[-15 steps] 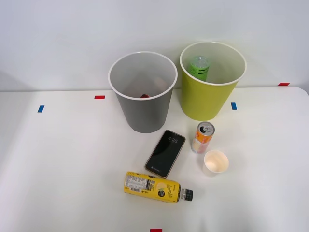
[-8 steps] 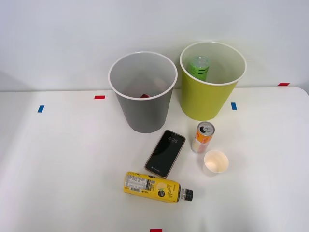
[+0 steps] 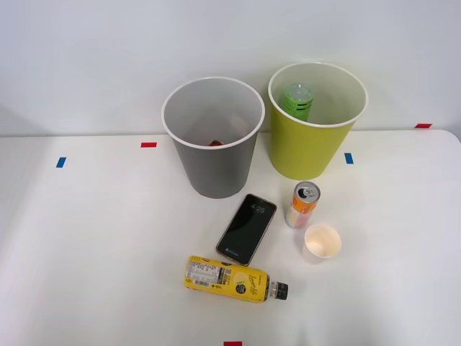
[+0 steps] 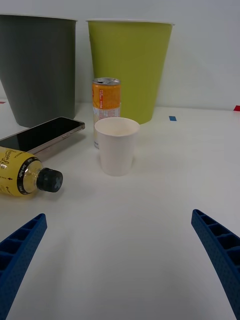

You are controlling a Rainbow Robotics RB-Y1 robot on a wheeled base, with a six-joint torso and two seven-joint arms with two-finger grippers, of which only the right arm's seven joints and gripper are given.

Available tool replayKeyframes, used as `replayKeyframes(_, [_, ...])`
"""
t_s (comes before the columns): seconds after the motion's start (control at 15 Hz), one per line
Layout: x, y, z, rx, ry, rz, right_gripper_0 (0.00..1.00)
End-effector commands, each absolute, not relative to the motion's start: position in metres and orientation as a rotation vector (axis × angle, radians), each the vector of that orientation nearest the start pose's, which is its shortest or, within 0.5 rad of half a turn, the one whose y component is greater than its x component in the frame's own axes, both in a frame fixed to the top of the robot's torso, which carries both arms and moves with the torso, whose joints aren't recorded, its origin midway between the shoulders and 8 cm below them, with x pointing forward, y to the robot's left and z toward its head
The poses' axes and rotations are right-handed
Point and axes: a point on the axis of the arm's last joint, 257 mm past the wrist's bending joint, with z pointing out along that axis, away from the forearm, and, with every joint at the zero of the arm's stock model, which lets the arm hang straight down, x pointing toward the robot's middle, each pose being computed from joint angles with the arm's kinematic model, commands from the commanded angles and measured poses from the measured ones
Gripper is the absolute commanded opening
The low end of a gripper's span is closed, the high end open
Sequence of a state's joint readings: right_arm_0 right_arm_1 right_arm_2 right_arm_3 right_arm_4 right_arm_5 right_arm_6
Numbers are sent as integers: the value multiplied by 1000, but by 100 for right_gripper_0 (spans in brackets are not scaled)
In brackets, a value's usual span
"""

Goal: Put cans in the gray bin, plastic bottles in the light green bin

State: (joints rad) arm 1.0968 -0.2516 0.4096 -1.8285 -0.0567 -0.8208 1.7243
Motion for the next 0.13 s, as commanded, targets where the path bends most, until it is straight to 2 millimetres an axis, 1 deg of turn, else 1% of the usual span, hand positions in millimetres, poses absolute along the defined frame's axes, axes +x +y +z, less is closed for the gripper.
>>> replayKeyframes(0.07, [173, -191, -289, -94, 1585, 5, 100])
replayKeyframes(0.13, [173, -191, -289, -94, 1585, 5, 100])
